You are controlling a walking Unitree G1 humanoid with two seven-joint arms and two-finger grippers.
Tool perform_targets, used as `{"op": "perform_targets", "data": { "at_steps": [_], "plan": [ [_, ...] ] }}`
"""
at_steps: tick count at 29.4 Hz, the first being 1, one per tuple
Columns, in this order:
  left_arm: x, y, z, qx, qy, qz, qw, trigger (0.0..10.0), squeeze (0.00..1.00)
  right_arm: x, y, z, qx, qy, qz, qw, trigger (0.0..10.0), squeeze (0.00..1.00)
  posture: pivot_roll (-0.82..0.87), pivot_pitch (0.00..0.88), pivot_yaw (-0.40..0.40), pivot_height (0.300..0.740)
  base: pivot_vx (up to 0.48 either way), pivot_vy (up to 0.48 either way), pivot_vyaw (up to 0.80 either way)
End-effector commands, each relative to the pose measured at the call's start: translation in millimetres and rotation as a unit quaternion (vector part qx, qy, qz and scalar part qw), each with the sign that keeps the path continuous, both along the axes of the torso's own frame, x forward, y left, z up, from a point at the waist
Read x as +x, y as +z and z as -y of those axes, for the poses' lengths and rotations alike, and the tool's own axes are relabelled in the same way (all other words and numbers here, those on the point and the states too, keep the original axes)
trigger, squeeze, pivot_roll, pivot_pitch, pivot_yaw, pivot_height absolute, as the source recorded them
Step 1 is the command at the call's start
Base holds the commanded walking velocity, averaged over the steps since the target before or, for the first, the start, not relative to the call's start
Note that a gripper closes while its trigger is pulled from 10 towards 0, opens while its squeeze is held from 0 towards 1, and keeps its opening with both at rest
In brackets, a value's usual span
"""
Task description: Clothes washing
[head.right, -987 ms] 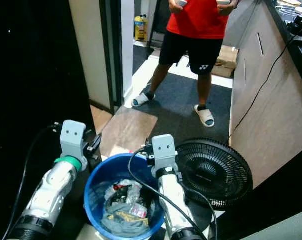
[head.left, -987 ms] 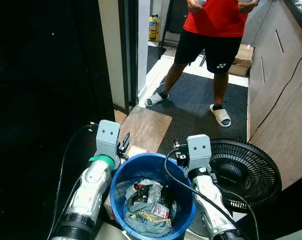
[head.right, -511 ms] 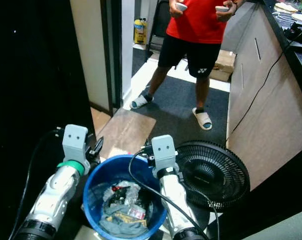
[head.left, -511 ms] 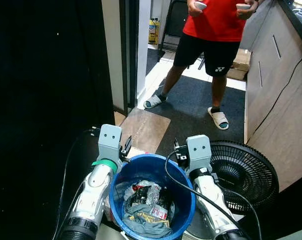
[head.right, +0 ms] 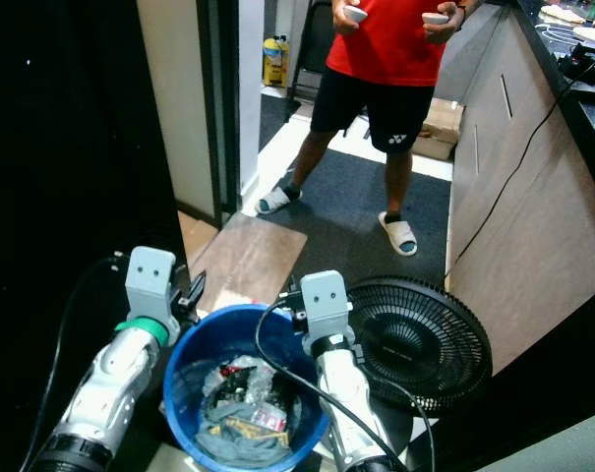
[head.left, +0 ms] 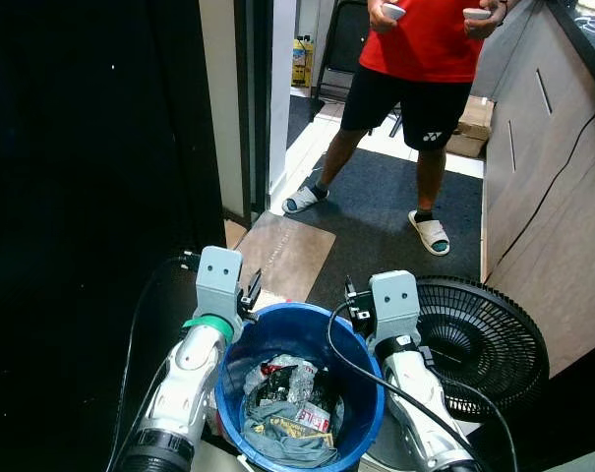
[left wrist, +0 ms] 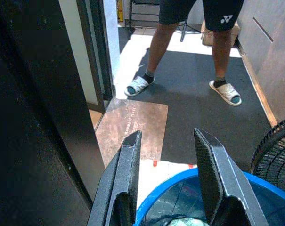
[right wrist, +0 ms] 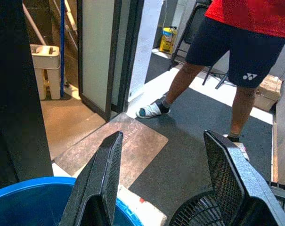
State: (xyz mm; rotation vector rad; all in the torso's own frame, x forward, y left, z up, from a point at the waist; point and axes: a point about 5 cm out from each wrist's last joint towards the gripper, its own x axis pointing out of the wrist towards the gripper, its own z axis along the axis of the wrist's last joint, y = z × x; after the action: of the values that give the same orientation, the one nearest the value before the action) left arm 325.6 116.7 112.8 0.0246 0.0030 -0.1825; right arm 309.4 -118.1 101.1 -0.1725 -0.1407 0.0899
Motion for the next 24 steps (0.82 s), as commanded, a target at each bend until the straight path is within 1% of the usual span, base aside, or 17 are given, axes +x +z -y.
{"op": "perform_targets", "data": {
  "at_steps": [1, 11, 24],
  "plan": [
    [-2.7, -2.3, 1.8, 0.001, -0.003, -0.002, 1.000, 10.0, 0.00, -2.7, -4.3, 1.5, 0.000, -0.001, -0.011, 1.000, 10.0, 0.00, 0.05, 0.000, -0.005, 0.690, 0.000, 0.000, 0.00],
    [-2.9, -2.8, 1.4, 0.002, -0.004, -0.004, 1.000, 10.0, 0.00, -3.0, -4.5, 0.9, 0.001, 0.000, -0.013, 1.000, 10.0, 0.00, 0.05, 0.000, -0.005, 0.665, 0.000, 0.000, 0.00],
    [-1.6, -3.0, 1.3, 0.005, -0.006, -0.003, 1.000, 10.0, 0.00, -1.8, -4.1, 0.1, 0.000, 0.001, -0.012, 1.000, 10.0, 0.00, 0.05, 0.000, -0.003, 0.615, 0.000, 0.000, 0.00]
  ]
}}
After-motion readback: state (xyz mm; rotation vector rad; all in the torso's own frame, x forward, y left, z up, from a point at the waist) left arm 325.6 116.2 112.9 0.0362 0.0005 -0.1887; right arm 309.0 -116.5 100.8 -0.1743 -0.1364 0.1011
